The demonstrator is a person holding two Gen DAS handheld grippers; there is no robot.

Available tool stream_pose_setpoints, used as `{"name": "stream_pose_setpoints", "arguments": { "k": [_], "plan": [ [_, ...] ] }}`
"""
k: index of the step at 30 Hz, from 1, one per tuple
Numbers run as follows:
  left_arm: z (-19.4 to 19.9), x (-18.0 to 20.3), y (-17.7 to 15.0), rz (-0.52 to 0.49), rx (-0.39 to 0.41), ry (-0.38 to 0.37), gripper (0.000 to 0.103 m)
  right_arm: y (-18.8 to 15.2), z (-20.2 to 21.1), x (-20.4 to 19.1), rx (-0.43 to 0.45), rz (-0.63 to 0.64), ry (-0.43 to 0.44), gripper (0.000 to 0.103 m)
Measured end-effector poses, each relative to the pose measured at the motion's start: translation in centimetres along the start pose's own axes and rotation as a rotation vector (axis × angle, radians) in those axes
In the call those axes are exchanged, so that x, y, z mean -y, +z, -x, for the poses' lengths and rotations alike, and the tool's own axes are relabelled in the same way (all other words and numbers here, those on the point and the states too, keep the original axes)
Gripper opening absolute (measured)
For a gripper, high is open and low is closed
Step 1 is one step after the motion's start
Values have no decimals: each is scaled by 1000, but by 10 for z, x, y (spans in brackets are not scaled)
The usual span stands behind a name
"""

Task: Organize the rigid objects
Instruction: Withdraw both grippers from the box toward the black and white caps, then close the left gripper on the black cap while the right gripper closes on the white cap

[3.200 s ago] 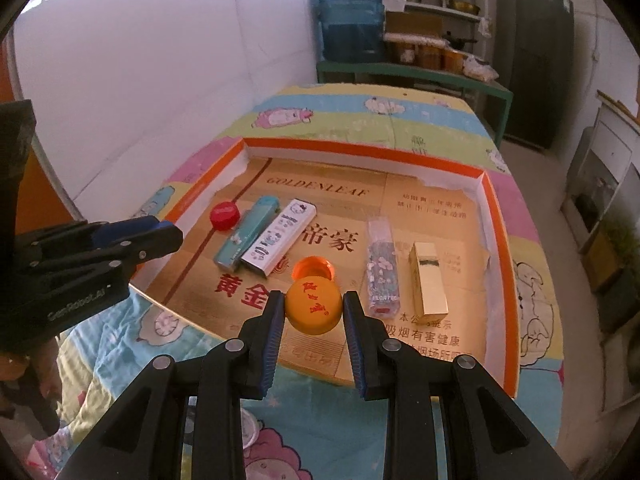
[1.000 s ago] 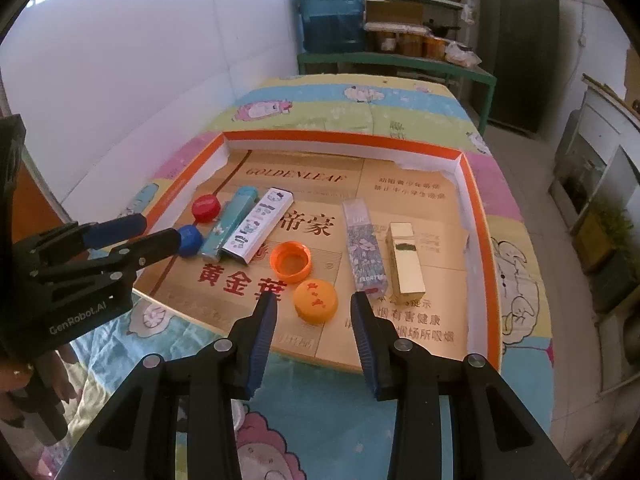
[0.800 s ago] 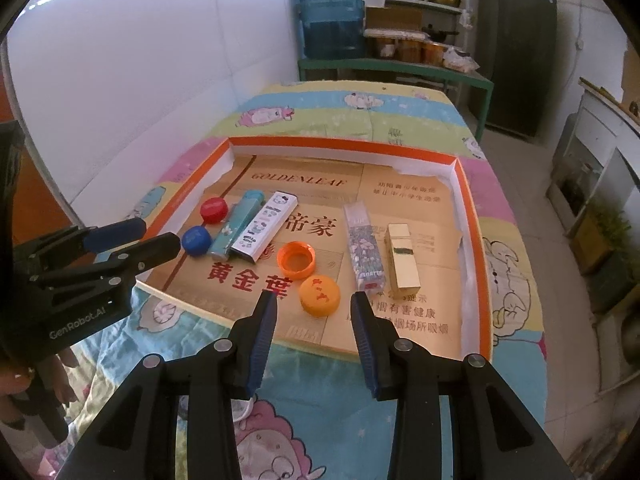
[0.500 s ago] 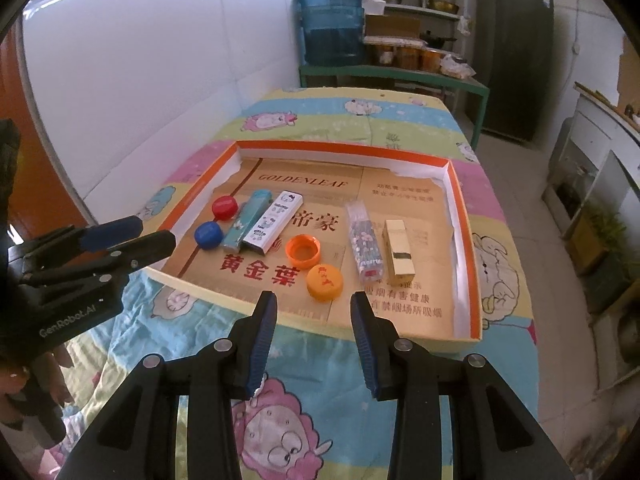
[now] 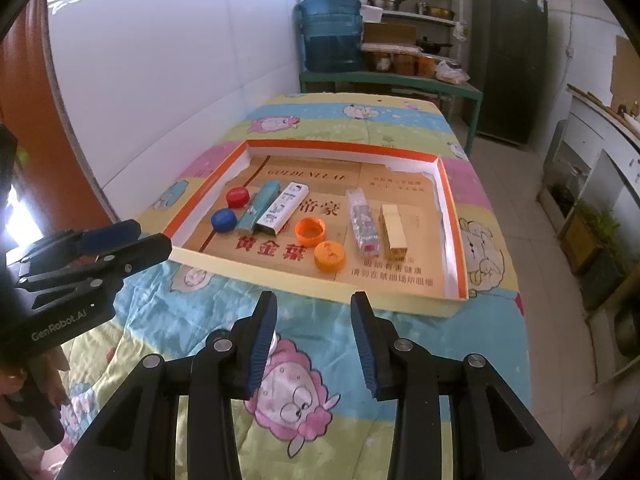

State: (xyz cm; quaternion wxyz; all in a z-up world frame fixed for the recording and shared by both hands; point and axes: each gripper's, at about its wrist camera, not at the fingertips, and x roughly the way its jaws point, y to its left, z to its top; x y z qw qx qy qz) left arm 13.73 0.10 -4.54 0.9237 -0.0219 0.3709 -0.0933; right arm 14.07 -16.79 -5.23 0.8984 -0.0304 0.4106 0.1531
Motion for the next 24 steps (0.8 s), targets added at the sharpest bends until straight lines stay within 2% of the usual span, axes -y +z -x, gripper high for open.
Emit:
{"name": "stream_pose_setpoints", "arguments": {
  "k": [6,14,24],
  "plan": [
    [5,1,-15,17,-11,-18,48,-17,-1,-7,-28,11,6,39],
    [1,3,-35,40,-33,-26,48,-44,-25,-24,-95,31,27,39],
    [-4,-4,-44,58,-55,-24,48,-50,-52,-37,-97,98,-21,39]
  ]
}}
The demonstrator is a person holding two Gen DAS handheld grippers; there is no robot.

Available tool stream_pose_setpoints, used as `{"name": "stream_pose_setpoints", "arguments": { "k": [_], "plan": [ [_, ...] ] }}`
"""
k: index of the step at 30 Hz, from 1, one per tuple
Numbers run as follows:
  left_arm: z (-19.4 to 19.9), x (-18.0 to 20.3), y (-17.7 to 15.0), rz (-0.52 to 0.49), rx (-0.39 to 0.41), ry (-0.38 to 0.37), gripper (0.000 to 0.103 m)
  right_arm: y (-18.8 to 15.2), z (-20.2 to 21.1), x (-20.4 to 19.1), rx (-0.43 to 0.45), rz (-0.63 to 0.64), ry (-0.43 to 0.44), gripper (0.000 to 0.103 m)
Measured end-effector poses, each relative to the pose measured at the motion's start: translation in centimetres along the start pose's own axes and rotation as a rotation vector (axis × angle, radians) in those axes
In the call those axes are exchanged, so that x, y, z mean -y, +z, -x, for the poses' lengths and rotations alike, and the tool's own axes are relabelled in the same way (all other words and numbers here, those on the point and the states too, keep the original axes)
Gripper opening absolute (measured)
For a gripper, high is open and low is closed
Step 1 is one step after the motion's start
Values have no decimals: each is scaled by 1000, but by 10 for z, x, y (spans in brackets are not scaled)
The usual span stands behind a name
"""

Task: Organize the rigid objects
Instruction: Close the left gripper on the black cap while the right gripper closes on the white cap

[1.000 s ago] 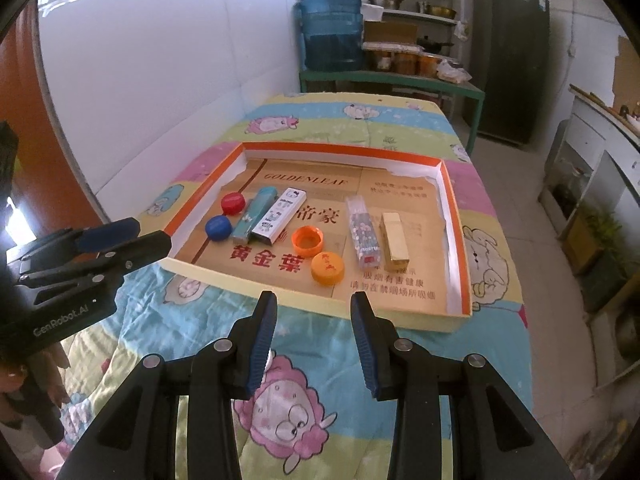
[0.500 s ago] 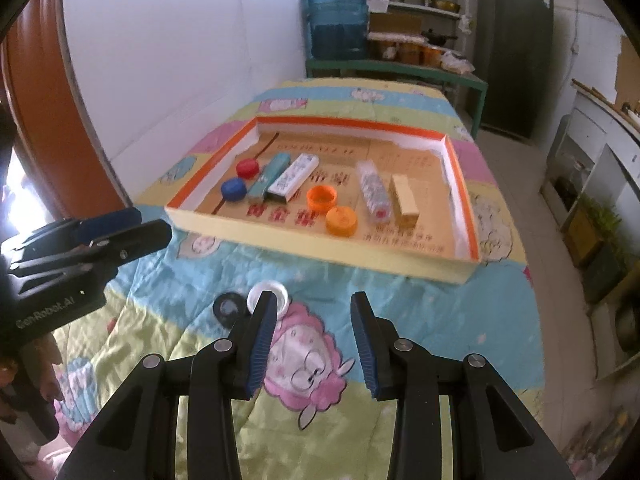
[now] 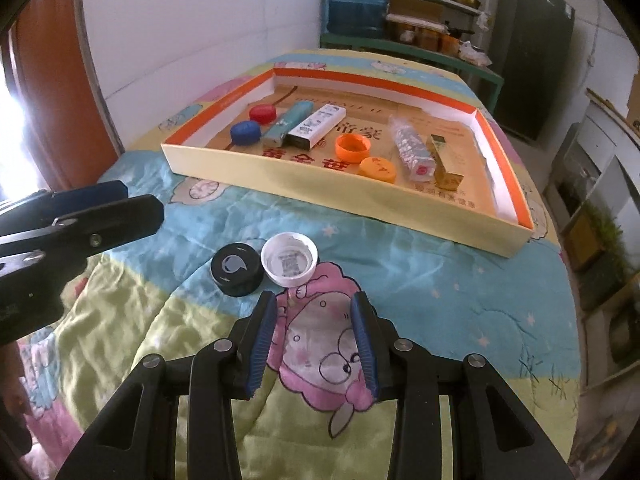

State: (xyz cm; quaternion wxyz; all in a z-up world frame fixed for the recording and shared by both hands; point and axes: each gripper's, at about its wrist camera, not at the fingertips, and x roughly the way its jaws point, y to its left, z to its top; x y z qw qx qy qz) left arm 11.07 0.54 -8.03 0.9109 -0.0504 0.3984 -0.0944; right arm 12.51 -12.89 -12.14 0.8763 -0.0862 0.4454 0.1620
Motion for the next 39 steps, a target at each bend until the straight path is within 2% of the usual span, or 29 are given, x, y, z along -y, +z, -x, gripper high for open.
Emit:
{"name": "stream_pose_setpoints", "arguments": {
  "k": [11,12,13,16,20,24,32,33,34,35,39],
  "plan": [
    [-5,-2,-1,3,-15,-19,48,19,-16,-10,21,39,25,39],
    [-6,-1,-2,-2,-20,-27,48,19,-16,-10,20,37,27,38],
    [-7,1,-3,-6,-23,-33,48,19,-16,-9,21,29,31,30],
    [-12,9,-4,-31,-34,-53,48,16,-13,-2,22,-2,44,30],
    [-21,24,-7,-63,-56,-72,48,7,-4,12,27,-41,18,30],
    [-33,35,-10,-86,-80,-61,48,-5,9,31,39,-94,-7,30],
    [-49,45,-13,-111,-86,12,48,-14,23,50,57,-144,-35,30],
    [-49,46,-14,-115,-86,22,48,-15,23,51,57,-147,-33,30],
    [-49,47,-14,-119,-81,31,42,-15,23,51,58,-149,-31,30],
    [-48,47,-15,-119,-76,37,31,-15,23,51,58,-151,-29,30],
    [-44,44,-14,-120,-66,38,30,-15,22,48,60,-148,-18,30]
  ]
}}
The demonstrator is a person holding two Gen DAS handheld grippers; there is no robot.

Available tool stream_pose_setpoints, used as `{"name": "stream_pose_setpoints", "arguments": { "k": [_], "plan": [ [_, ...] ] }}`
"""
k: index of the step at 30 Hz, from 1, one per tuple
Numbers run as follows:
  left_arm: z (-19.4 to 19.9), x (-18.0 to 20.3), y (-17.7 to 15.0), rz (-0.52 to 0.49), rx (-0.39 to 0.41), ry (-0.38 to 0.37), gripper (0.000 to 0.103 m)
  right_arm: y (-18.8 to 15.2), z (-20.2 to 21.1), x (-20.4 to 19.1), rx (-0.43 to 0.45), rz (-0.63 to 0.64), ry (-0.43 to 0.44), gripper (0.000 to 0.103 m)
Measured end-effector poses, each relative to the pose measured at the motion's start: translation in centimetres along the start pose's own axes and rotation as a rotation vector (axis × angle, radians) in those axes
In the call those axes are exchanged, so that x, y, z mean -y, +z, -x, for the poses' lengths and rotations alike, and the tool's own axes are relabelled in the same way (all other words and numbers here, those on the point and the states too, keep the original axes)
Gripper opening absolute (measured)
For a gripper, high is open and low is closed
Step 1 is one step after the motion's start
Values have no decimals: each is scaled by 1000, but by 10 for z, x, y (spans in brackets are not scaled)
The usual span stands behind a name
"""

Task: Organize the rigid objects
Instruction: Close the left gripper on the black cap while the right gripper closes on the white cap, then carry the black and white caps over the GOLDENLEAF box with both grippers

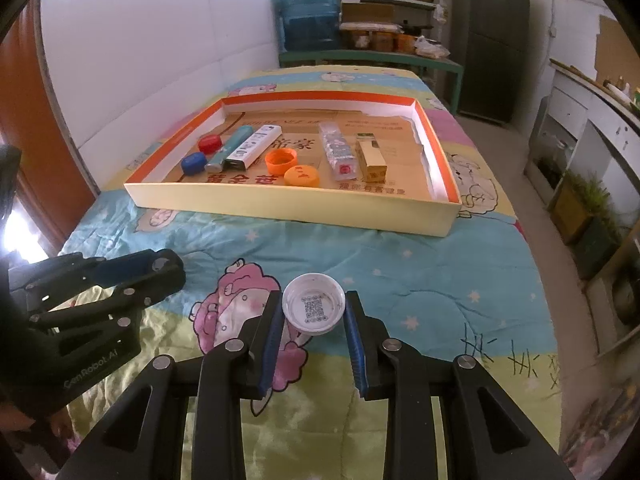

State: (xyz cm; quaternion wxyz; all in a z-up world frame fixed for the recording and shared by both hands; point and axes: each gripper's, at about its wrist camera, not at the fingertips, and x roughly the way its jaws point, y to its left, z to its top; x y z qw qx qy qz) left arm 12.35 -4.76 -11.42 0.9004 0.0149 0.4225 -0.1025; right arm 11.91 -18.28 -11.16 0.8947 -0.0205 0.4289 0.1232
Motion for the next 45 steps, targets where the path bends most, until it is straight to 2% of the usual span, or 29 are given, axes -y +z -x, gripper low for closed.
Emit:
{"name": "stream_pose_setpoints", "arguments": {
  "k": [13,23,36,45],
  "plan": [
    [31,-16,11,30,75,82,30,13,8,-10,26,26,15,30],
    [48,-35,37,72,125,119,30,35,17,-14,55,31,26,30],
    [53,-43,84,56,185,134,30,80,18,-12,93,29,34,30],
    [40,-48,116,46,182,122,30,115,13,0,106,27,33,30]
  ]
}}
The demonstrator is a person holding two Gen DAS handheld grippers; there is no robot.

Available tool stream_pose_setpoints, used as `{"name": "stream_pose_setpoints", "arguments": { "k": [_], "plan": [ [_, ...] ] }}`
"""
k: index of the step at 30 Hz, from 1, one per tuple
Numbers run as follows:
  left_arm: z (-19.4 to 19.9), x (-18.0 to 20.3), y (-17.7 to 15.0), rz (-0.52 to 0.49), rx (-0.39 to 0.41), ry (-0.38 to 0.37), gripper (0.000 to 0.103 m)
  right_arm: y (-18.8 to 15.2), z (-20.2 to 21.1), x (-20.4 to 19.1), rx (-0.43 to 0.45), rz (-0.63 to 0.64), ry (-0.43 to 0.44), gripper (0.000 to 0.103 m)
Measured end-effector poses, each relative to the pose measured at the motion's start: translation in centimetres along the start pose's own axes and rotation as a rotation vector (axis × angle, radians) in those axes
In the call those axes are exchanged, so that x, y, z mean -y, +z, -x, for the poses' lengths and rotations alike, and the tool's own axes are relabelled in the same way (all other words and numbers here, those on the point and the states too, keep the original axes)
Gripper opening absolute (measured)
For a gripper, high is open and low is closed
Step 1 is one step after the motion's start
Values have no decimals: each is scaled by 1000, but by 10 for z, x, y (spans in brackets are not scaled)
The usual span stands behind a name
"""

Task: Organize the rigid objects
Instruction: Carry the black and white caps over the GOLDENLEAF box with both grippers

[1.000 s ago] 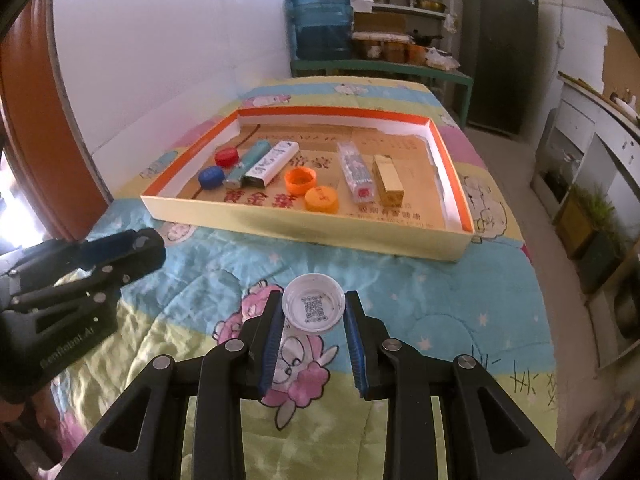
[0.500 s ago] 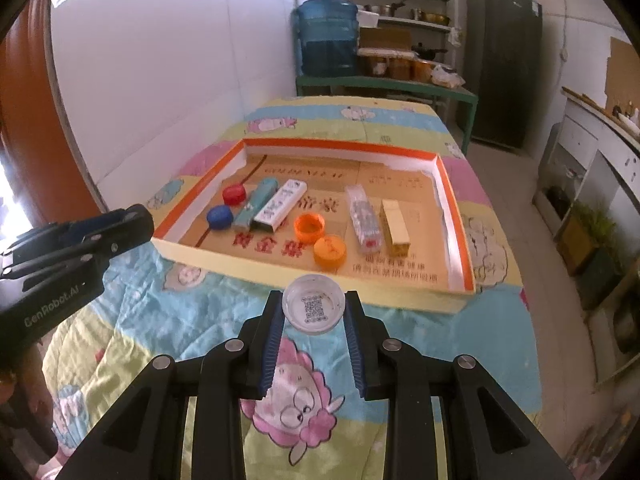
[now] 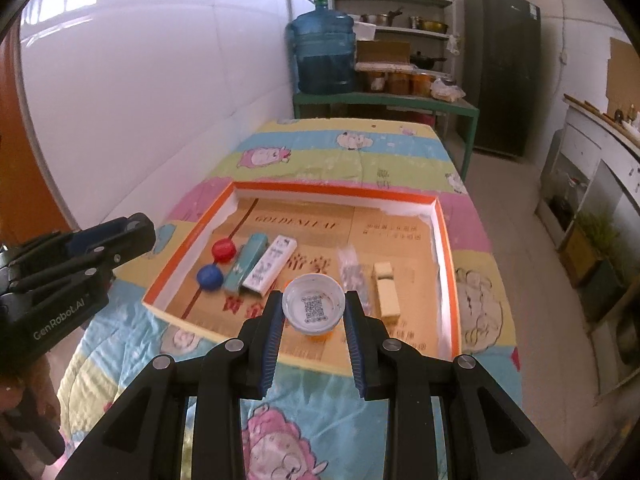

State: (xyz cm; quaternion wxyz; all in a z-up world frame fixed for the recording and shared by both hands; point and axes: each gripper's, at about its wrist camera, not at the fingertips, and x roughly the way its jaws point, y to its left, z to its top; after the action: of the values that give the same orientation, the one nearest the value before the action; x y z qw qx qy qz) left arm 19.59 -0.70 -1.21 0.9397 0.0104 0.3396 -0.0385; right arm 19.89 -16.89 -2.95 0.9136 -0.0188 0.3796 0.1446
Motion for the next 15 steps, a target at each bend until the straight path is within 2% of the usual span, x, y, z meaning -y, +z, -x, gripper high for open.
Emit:
{"name": "stream_pose_setpoints", "arguments": {
  "k": [15],
  "plan": [
    [-56,2,51,3,-49,-48,30,49,-37,30,-12,14,-9,30]
  ]
}}
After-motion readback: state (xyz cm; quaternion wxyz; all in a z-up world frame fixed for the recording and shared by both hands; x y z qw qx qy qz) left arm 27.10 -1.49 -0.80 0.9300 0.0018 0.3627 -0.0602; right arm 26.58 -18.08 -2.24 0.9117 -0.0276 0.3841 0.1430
